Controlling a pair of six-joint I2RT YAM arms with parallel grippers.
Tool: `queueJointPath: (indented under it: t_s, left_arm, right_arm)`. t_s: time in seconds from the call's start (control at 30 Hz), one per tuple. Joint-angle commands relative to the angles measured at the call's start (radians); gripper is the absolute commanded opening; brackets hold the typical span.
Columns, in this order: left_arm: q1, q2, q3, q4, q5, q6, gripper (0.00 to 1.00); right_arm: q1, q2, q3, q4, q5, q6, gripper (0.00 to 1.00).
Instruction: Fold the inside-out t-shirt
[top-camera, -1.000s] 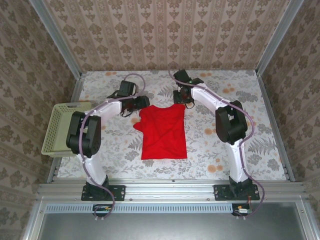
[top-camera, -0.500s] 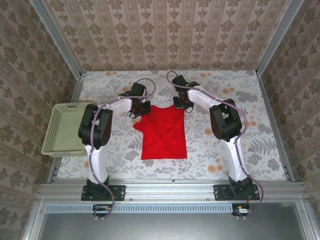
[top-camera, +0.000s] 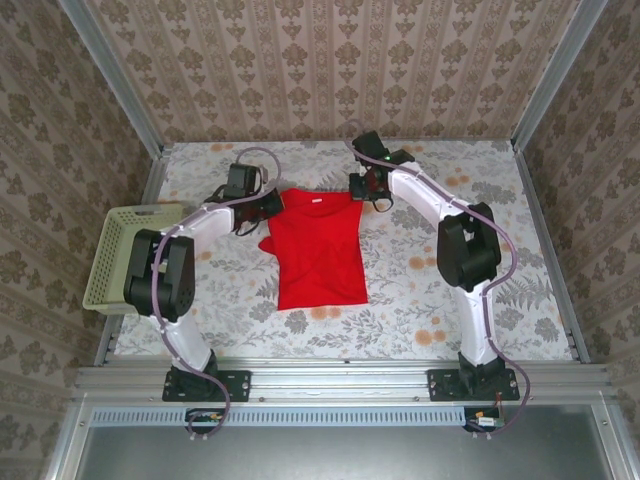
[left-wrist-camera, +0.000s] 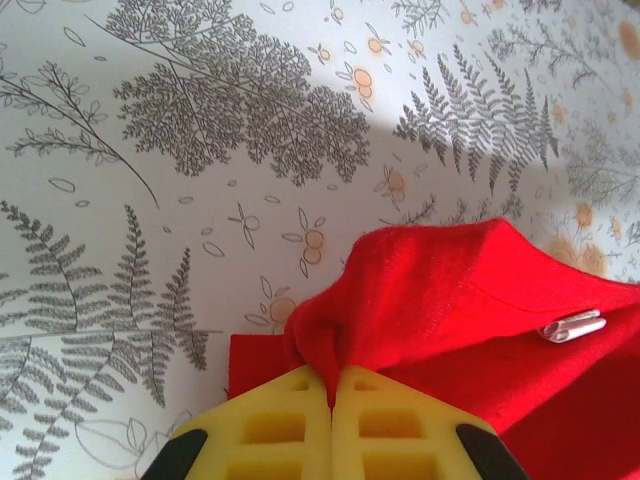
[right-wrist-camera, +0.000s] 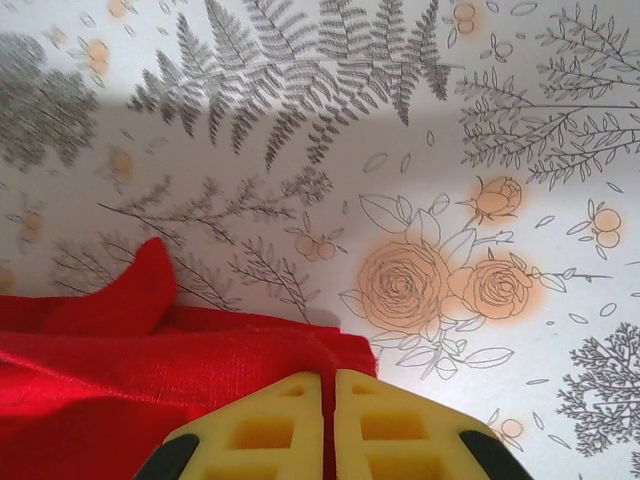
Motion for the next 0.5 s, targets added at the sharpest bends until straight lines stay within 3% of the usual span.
queueJointPath:
  t_s: [0.0, 0.23, 0.33, 0.47]
  left_arm:
    - [0.006, 0.043, 0.001, 0.050, 0.056, -0.020, 0.10]
    - [0.029, 0.131, 0.079, 0.005, 0.061, -0.014, 0.25]
    - [0.041, 0.156, 0.143, -0.077, 0.028, 0.003, 0.40]
    - [0.052, 0.123, 0.197, -0.235, -0.055, 0.019, 0.63]
  right_arm:
    - [-0.017, -0.003, -0.009, 0.009, -0.052, 0.029, 0.11]
    - [-0.023, 0.101, 0.120, -0.006, -0.106, 0.042, 0.16]
    - [-0.026, 0.158, 0.207, -0.038, -0.096, 0.036, 0.33]
    - [-0.031, 0.171, 0.266, -0.100, -0.053, 0.010, 0.43]
